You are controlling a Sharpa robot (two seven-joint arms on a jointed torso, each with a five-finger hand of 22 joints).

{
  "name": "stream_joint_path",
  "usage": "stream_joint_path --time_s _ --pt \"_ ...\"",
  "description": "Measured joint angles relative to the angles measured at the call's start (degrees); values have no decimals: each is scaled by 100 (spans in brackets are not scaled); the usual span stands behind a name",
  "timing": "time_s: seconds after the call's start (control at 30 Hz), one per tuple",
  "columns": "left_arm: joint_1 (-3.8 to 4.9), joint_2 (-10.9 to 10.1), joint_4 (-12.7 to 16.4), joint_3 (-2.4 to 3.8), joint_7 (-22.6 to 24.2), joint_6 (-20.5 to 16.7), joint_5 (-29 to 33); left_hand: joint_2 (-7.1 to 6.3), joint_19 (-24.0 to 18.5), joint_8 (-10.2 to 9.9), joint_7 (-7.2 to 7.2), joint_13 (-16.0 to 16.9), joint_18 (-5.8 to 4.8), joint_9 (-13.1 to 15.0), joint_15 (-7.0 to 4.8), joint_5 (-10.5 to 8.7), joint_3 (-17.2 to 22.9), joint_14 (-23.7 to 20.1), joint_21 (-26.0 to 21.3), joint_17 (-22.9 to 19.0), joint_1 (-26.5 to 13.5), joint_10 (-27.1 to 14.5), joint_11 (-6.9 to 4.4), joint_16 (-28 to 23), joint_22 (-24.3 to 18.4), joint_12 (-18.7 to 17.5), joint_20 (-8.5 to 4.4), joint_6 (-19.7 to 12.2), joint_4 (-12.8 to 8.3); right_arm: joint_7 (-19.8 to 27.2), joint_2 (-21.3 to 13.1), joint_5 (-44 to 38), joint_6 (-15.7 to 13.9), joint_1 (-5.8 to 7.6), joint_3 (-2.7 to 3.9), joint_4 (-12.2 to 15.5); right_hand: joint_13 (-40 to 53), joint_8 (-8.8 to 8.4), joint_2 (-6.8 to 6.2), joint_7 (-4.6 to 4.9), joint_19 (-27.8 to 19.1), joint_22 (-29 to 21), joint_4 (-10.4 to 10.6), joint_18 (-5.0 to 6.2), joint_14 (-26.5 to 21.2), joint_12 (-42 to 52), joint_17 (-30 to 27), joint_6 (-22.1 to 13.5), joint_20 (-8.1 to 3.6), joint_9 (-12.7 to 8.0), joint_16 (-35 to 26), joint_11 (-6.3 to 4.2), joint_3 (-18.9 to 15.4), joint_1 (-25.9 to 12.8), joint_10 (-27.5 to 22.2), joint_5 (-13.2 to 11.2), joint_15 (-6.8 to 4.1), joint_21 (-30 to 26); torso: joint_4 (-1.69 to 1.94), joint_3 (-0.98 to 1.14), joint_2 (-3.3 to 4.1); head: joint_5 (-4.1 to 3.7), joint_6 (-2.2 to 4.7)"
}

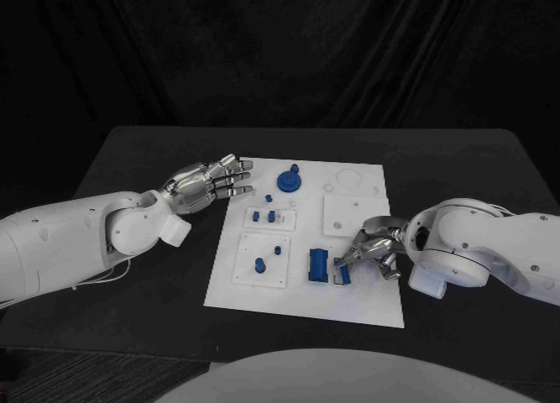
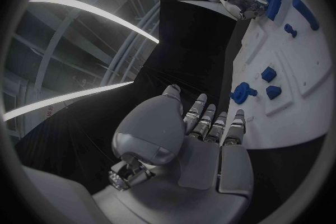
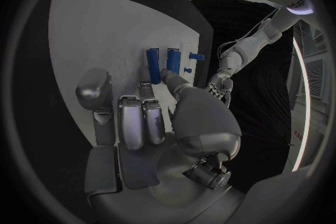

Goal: Assemble the parts on the task board

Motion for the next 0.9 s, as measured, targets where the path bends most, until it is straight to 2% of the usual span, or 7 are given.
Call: stream_joint_path --time_s 0.17,0.37,0.5,0.8,0.9 --pt "-1 0 -3 0 -2 2 0 0 0 0 0 0 0 0 0 0 0 0 0 0 0 0 0 0 0 0 0 0 0 -30 10 -4 25 -8 -4 0 0 11 -28 -20 0 -1 89 0 0 0 0 -21 0 -43 0 -1 -89 -76 1 -168 0 0 1 0 0 7 0" --pt "-3 0 -5 0 -5 5 0 0 0 -1 0 0 0 0 0 0 0 0 0 0 0 0 0 0 -4 0 0 0 0 -46 15 -8 32 -9 -5 0 0 12 -27 2 0 -1 128 1 0 0 0 3 0 -47 0 -1 -128 -75 1 -206 0 -28 1 0 0 10 0" --pt "-4 1 -7 0 -6 6 0 0 0 -1 0 -1 0 0 0 0 0 0 0 0 0 0 0 0 -5 0 0 0 0 -53 17 -9 32 -11 -5 0 -1 33 -30 2 0 -1 275 0 0 0 0 3 0 -55 0 -1 -274 -227 1 -337 0 -28 1 0 0 10 0" --pt "-7 4 -8 0 -10 10 0 0 0 -1 0 -1 0 0 0 21 0 0 0 0 0 0 -1 0 -5 0 0 0 0 -66 23 -12 25 -11 -5 0 -1 57 7 -18 0 -2 382 0 0 0 0 23 0 -85 0 -1 -347 -276 1 -288 -1 -28 0 0 0 18 -1" --pt "-7 7 -9 0 -12 12 0 0 0 -1 0 -1 0 0 0 21 0 0 0 0 0 0 0 0 -4 0 0 0 0 -70 26 -13 18 -12 -6 0 -1 75 115 -30 0 -2 442 0 0 0 0 75 0 -95 0 0 -322 -271 1 -138 -1 -44 0 0 -1 21 -1"
